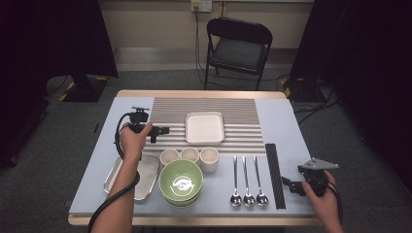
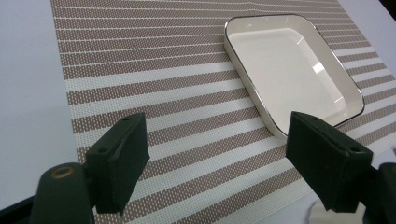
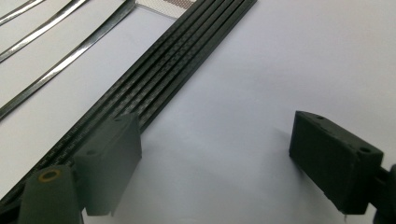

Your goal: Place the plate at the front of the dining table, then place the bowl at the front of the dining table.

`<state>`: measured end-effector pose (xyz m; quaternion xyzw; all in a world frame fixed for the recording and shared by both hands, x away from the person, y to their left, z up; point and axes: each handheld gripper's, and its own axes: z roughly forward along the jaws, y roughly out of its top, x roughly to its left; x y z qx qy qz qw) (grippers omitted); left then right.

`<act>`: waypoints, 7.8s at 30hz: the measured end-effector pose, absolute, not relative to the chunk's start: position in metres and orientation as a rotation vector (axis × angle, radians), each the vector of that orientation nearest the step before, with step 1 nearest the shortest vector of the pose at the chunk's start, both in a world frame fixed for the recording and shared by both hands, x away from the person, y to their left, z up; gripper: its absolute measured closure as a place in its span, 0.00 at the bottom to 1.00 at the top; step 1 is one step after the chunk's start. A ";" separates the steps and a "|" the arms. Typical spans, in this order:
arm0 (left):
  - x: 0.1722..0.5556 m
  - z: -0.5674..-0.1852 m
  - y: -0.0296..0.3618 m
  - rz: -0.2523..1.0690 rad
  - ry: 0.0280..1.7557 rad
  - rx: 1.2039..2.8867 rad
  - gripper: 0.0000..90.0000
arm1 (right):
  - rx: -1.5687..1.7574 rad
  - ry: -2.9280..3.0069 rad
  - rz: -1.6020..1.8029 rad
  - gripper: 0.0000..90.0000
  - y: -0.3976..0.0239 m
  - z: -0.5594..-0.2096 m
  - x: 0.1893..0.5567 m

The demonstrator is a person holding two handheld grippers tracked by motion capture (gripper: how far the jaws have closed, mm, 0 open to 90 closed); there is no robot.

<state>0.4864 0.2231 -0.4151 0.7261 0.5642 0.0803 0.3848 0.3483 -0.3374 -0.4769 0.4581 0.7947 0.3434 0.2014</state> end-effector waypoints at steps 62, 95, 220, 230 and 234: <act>0.450 -0.422 0.241 0.206 1.393 1.877 0.24 | 1.279 2.220 0.957 0.18 -0.337 -0.477 0.348; 0.434 -0.426 0.252 0.193 1.394 1.865 0.24 | 1.279 2.220 0.956 0.18 -0.337 -0.477 0.348; 0.367 -0.442 0.290 0.267 1.323 1.907 0.22 | 1.333 2.252 0.953 0.16 -0.344 -0.465 0.351; 0.365 -0.439 0.291 0.265 1.317 1.897 0.22 | 1.285 2.315 0.946 0.16 -0.330 -0.445 0.356; 0.364 -0.439 0.291 0.275 1.319 1.891 0.21 | 1.261 2.341 0.936 0.16 -0.322 -0.441 0.360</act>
